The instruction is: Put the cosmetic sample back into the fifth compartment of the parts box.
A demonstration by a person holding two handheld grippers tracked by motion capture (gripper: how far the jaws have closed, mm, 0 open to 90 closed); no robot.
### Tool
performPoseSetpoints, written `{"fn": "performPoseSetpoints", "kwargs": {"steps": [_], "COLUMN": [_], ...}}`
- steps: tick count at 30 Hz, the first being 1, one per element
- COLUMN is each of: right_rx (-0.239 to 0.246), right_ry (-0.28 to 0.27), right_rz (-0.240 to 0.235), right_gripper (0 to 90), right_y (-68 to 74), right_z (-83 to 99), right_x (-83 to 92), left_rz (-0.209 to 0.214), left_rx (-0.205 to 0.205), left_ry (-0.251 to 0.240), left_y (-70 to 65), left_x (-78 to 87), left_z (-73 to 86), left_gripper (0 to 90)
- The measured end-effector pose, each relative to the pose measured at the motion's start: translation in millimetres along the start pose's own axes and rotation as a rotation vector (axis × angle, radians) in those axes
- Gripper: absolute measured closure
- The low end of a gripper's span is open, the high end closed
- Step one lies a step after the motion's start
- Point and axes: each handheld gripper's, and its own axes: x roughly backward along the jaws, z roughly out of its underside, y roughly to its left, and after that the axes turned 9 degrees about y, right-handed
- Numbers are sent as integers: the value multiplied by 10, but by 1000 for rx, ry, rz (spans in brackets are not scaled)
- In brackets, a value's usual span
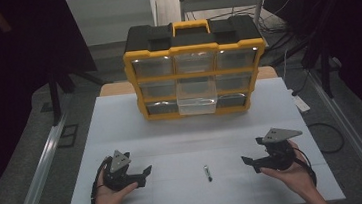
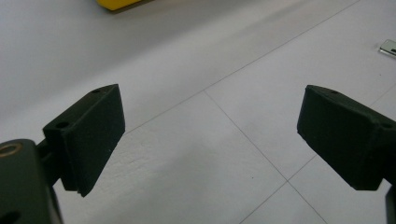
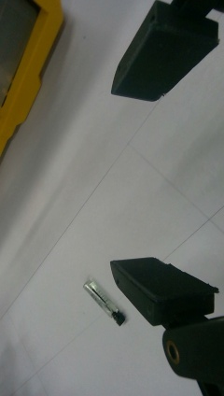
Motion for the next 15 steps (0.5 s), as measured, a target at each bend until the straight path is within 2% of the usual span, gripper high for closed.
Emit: {"fn": "performPoseSetpoints", "kwargs": {"steps": [9, 15], "right_rx": [31, 72], "right_ry": [-3, 4], "right_rz": [-15, -53], "right_gripper": [142, 140], "right_y": [35, 86], "right_z": [-122, -184], "right_x": [-20, -50], "left_rz": [-3, -4], "left_rx": [-5, -5], "left_ry": [1, 1], "left_y": [-6, -6], "left_x": [0, 0], "left_z": [-1, -1], "left_gripper": [82, 81]}}
